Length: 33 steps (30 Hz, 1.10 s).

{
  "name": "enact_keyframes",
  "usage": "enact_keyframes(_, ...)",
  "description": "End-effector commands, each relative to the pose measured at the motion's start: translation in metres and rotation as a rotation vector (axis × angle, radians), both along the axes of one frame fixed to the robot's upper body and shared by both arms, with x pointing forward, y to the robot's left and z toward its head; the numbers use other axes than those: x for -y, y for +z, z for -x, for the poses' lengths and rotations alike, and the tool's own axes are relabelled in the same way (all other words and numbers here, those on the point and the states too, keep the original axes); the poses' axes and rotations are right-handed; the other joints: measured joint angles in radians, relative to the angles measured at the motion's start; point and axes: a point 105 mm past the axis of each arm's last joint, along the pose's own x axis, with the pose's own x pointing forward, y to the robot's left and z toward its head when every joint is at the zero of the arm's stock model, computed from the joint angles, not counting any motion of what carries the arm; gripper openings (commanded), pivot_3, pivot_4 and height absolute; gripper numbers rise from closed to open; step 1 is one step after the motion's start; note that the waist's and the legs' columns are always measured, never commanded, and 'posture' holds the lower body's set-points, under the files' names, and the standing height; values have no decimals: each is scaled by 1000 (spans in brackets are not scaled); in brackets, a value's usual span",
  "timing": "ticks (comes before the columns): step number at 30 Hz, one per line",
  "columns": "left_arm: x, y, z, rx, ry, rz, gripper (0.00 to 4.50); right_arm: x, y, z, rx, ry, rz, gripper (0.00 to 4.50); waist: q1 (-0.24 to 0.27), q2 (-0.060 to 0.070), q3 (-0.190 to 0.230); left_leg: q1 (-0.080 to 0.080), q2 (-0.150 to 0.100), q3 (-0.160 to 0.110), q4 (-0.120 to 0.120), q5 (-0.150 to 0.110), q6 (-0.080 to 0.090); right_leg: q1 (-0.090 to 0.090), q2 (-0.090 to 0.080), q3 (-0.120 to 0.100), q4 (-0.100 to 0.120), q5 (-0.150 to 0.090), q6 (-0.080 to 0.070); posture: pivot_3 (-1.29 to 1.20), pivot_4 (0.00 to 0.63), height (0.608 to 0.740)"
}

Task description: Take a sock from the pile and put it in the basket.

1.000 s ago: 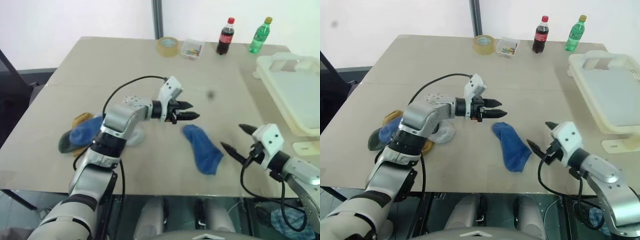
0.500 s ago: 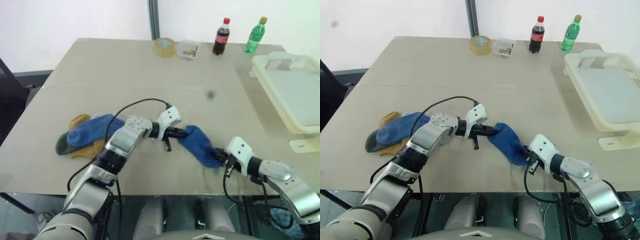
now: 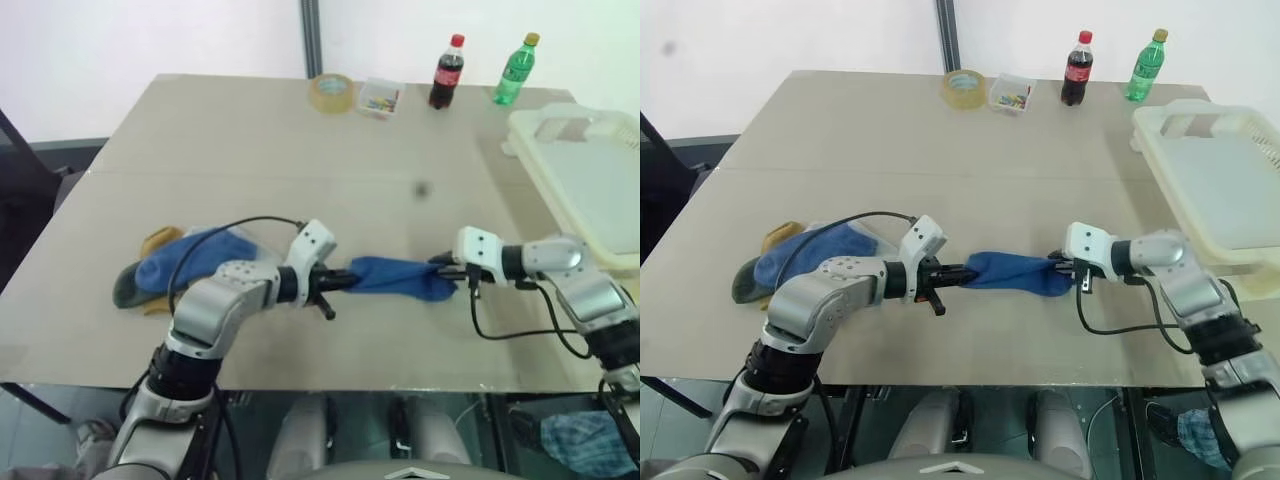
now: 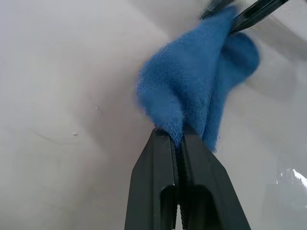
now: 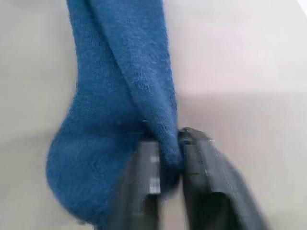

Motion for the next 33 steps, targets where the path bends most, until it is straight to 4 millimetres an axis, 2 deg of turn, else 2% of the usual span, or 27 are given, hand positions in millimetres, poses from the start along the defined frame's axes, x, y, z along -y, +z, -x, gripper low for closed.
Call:
enact_keyframes(1, 5, 7, 1, 20, 19, 53, 1377, 1, 5, 2, 19, 82, 28, 2599, 0, 0, 0, 0, 0, 0, 0, 1, -2, 0, 0, 0, 0, 0, 0, 0, 150, 740)
enact_keyframes(4, -1, 16, -13, 114, 112, 83, 2858, 3, 15, 6, 67, 102, 11, 4103, -1, 0, 0, 0, 0, 0, 0, 2, -4, 0, 0, 0, -1, 0, 0, 0, 150, 740)
enact_keyframes(5, -4, 21, -18, 165, 135, 87, 3154, 3, 20, 8, 77, 100, -8, 4389, -1, 0, 0, 0, 0, 0, 0, 2, -4, 0, 0, 0, -1, 0, 0, 0, 150, 740)
enact_keyframes(7, -19, 36, -34, 316, 238, 75, 3994, 2, 38, 14, 100, 78, -83, 4496, 0, 0, 0, 0, 0, 0, 0, 2, -4, 0, 0, 0, 0, 0, 0, 0, 150, 740)
enact_keyframes(11, -54, 60, -55, 551, 421, -58, 3994, -3, 60, 26, 156, 23, -200, 4496, -2, 1, 0, 0, 1, 0, 0, 2, -4, 0, -1, -1, 0, 0, 0, 0, 150, 740)
enact_keyframes(14, -87, 69, -63, 589, 636, -184, 3994, -11, 65, 34, 172, -20, -255, 4496, 0, 1, 0, 0, 1, 0, 0, 1, -2, 1, -2, -1, 0, 1, -1, 0, 150, 740)
enact_keyframes(16, -102, 72, -62, 583, 724, -239, 3994, -17, 65, 39, 169, -29, -285, 4496, 0, 1, 0, 0, 1, 0, 0, 0, -1, 0, -2, -1, 0, 1, -1, 0, 150, 740)
enact_keyframes(18, -111, 74, -57, 534, 775, -254, 3994, -28, 66, 47, 169, -20, -334, 4496, 0, 1, 1, 0, 0, 0, 0, 0, -1, 0, -2, -1, 0, 1, 0, 0, 150, 740)
enact_keyframes(24, -131, 68, -29, 438, 761, -325, 3994, -57, 76, 58, 211, 33, -436, 4496, -4, 1, 1, 0, 0, 0, 0, 2, -4, 0, -1, -1, 0, 0, 0, 0, 150, 740)
enact_keyframes(28, -130, 60, 0, 371, 713, -329, 3994, -62, 76, 57, 202, 35, -456, 4496, -2, 1, 1, 0, 1, 0, -1, 2, -4, 0, -2, -1, 0, 0, 0, 0, 150, 740)
enact_keyframes(33, -137, 53, 17, 323, 741, -367, 3994, -63, 78, 55, 187, 48, -473, 4496, 1, 0, 2, 0, 0, -2, -1, 2, -5, 0, -3, -3, 0, -1, -2, 0, 150, 740)
